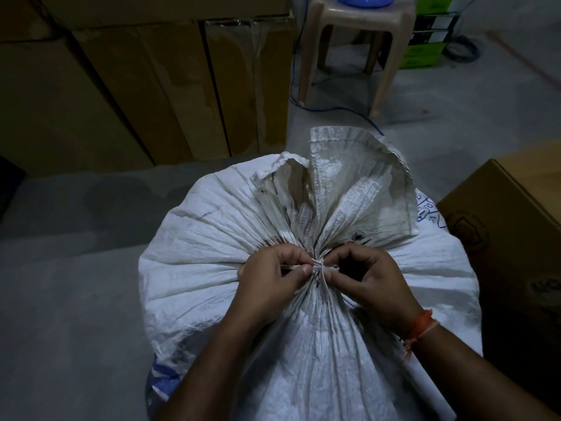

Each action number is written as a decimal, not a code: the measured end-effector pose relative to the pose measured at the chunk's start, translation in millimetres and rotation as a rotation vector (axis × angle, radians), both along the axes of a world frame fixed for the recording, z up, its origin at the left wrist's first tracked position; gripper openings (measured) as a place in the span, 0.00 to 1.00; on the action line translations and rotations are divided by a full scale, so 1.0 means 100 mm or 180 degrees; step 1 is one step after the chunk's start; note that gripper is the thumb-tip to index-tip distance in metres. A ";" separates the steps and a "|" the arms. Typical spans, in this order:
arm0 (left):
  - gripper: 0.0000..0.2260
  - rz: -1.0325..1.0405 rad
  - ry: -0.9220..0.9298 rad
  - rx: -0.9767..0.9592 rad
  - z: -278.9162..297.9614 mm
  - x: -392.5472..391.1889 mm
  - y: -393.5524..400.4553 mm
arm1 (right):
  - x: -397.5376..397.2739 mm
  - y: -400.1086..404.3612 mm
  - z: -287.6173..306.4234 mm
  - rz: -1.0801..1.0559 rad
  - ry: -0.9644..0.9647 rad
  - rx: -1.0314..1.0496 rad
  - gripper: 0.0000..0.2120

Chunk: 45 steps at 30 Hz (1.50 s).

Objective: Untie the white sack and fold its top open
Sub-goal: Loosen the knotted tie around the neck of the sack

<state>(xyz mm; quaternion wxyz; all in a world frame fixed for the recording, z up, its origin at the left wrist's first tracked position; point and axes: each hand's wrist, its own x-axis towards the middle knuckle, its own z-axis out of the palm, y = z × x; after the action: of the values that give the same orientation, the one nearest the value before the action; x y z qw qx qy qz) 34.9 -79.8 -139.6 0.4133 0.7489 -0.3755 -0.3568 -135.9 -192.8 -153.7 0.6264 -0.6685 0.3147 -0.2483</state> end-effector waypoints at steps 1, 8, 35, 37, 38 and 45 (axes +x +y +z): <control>0.05 0.0002 0.0000 -0.0002 0.00 0.00 0.00 | 0.00 0.00 0.00 0.0006 0.0011 -0.0012 0.07; 0.06 0.0044 0.0110 -0.0028 -0.01 0.00 0.00 | -0.01 0.00 -0.01 0.0019 0.0001 0.0007 0.07; 0.07 0.0104 0.0294 -0.0109 -0.04 -0.05 -0.05 | 0.01 0.00 -0.02 0.0083 -0.0165 0.0047 0.06; 0.07 0.0061 0.0291 -0.0123 -0.02 -0.04 -0.04 | 0.01 0.00 -0.02 0.0081 -0.0145 0.0041 0.06; 0.07 0.0063 0.0315 -0.0140 -0.02 -0.03 -0.03 | 0.01 0.01 -0.02 0.0089 -0.0138 0.0037 0.06; 0.10 -0.0048 0.0220 -0.0246 0.01 0.07 0.03 | 0.01 -0.01 -0.03 0.0117 -0.0120 0.0047 0.07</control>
<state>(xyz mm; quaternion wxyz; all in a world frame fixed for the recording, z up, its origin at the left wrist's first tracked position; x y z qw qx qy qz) 41.6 -77.3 -138.7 0.4520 0.7168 -0.3801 -0.3707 -135.1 -193.9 -157.0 0.6416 -0.6648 0.2924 -0.2470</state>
